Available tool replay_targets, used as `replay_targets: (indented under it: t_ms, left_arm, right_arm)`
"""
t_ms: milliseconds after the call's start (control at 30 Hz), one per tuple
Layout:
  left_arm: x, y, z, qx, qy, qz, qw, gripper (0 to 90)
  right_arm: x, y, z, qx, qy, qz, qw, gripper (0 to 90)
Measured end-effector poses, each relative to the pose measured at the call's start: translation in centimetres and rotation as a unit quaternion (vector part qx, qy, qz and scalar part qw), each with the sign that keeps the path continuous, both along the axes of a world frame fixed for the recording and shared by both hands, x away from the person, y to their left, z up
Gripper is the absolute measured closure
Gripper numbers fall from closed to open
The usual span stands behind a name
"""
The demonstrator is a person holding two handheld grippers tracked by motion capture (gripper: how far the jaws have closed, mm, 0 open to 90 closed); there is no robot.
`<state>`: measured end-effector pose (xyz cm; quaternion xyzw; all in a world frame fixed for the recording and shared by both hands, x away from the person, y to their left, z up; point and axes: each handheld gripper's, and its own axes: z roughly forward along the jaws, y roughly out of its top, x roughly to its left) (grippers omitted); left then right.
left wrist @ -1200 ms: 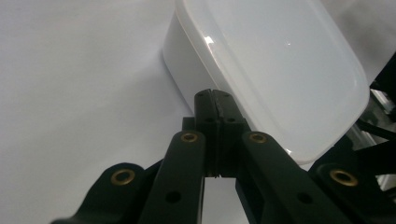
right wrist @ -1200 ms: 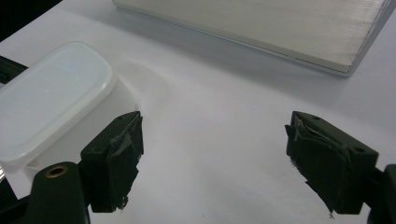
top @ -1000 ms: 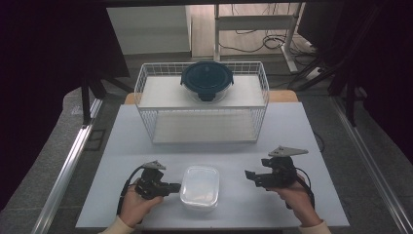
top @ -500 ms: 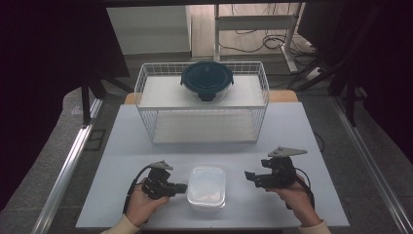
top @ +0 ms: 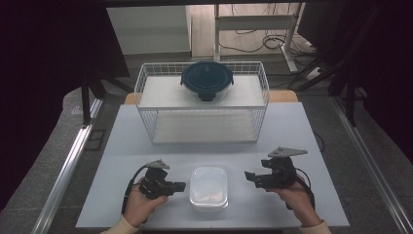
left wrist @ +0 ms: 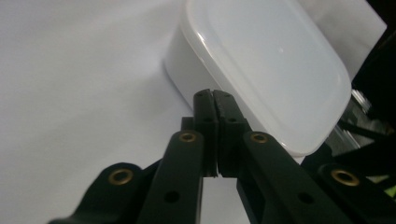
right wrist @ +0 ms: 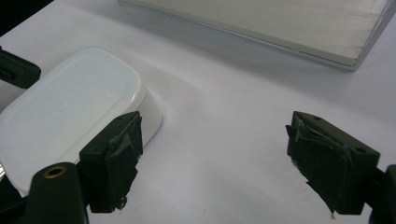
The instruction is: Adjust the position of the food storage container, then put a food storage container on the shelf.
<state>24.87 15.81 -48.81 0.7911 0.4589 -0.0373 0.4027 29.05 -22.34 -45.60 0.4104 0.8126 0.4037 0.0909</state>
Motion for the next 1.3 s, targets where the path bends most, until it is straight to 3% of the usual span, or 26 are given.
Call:
replay_targets:
  t_ms: [100,233,467,833,1300]
  left_arm:
    - [-0.3,0.8,0.6,-0.009,-0.020,0.028,0.9994,75.4]
    - [-0.4,1.6,1.3,-0.028,-0.022,0.062,0.9974,51.6]
    - [-0.4,2.7,1.7,-0.033,-0.029,0.091,0.9949,34.0]
    - [-0.2,3.9,1.7,-0.020,-0.038,0.112,0.9928,26.9]
    - [-0.2,4.0,2.2,-0.026,-0.041,0.111,0.9927,25.5]
  right_arm:
    - [0.0,0.0,0.1,0.001,-0.001,0.000,1.0000,17.3]
    - [0.0,0.0,0.1,0.007,-0.001,-0.001,1.0000,15.4]
    - [-0.4,0.3,0.3,0.018,-0.013,-0.001,0.9998,14.8]
    - [-0.3,0.3,0.0,0.015,-0.009,0.001,0.9998,15.2]
    - [-0.4,0.5,-0.1,0.016,0.006,0.001,0.9998,17.1]
